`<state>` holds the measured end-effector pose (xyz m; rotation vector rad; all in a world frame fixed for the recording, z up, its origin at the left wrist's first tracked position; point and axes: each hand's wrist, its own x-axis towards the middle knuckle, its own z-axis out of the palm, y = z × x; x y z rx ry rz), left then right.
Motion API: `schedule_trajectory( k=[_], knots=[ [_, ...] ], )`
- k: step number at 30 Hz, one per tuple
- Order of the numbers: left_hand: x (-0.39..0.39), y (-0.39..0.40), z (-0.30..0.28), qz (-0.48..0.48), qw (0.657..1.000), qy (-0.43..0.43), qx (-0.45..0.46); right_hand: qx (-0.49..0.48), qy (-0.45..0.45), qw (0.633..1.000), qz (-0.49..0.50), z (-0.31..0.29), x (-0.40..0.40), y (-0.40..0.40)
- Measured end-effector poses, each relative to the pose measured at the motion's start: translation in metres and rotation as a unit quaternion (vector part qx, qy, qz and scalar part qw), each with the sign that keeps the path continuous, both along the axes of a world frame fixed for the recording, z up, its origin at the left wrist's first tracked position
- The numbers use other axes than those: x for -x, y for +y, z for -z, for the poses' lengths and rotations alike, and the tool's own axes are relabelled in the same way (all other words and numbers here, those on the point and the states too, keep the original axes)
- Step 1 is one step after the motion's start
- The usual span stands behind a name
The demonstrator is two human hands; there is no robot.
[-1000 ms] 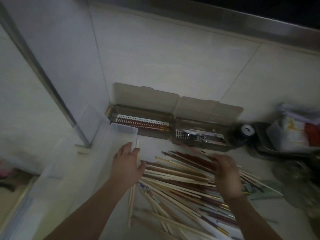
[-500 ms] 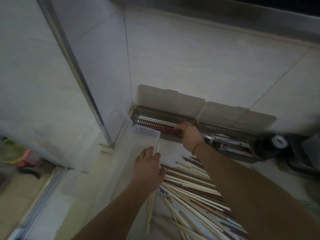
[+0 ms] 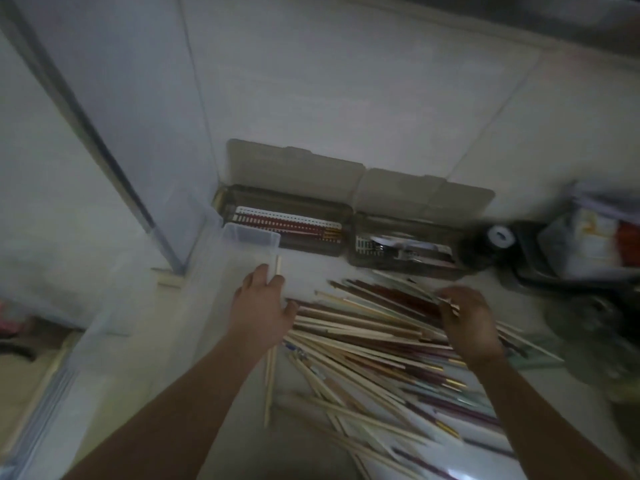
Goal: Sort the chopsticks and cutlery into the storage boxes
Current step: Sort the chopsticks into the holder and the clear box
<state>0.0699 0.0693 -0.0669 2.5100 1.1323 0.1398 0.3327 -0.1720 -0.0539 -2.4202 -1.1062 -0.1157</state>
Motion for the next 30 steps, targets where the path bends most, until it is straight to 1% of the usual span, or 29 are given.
schedule_trajectory(
  k=[2,4,6,8,11,15,20,25,27,30],
  knots=[
    [0.000,0.001,0.000,-0.003,1.000,0.003,0.000,0.044,0.000,0.999,0.022,0.011,0.006,-0.043],
    [0.001,0.001,-0.001,-0.007,1.000,0.000,0.001,0.058,0.016,0.998,0.036,0.019,0.017,-0.074],
    [0.002,0.001,-0.002,-0.009,1.000,-0.005,0.007,0.069,0.027,0.997,0.017,0.026,0.029,-0.097],
    [0.001,0.001,-0.004,-0.010,1.000,-0.005,0.011,0.103,0.026,0.994,-0.010,0.030,0.040,-0.110],
    [0.002,0.001,-0.005,-0.009,1.000,-0.005,0.011,0.119,0.035,0.992,0.018,0.029,0.048,-0.116],
    [0.003,0.002,-0.005,-0.010,1.000,0.000,0.011,0.156,0.007,0.988,0.018,0.026,0.051,-0.110],
    [0.004,0.002,-0.007,-0.012,1.000,0.005,0.010,0.170,0.022,0.984,0.038,0.024,0.050,-0.104],
    [0.004,0.001,-0.009,-0.013,1.000,0.005,0.018,0.164,0.026,0.985,0.050,0.021,0.047,-0.102],
    [0.004,0.001,-0.010,-0.013,1.000,0.011,0.018,0.136,0.022,0.989,0.053,0.014,0.041,-0.103],
    [0.003,0.000,-0.013,-0.015,1.000,0.020,0.009,0.085,0.009,0.996,0.017,-0.003,0.025,-0.103]
  ],
)
